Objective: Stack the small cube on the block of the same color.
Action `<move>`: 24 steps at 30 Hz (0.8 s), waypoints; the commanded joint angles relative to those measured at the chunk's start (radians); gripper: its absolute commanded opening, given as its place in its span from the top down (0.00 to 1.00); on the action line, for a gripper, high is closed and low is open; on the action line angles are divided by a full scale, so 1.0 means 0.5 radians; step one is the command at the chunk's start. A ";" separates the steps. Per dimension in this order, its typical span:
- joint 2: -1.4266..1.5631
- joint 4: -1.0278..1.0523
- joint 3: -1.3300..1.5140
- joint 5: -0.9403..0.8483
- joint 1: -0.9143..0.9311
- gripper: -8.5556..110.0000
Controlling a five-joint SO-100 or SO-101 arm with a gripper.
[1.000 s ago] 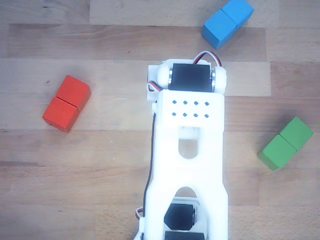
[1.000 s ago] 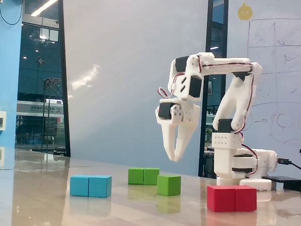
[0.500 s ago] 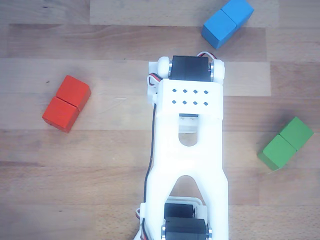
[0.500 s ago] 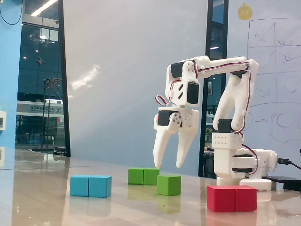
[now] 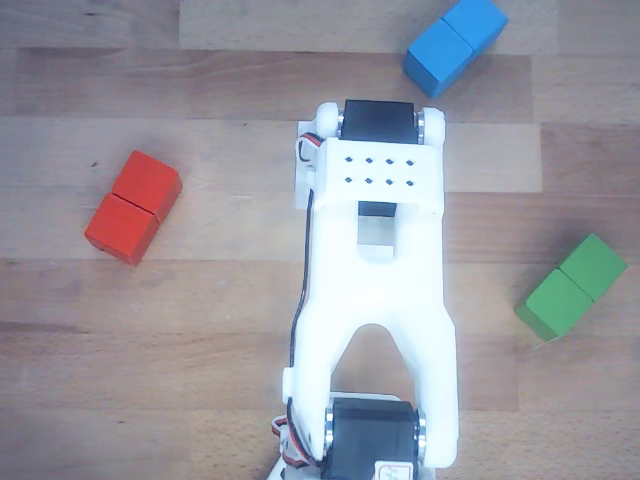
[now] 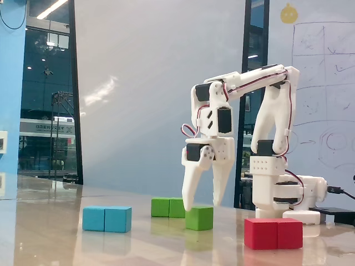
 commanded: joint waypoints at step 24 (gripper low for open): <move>-0.086 -0.025 -0.187 -0.003 0.009 0.82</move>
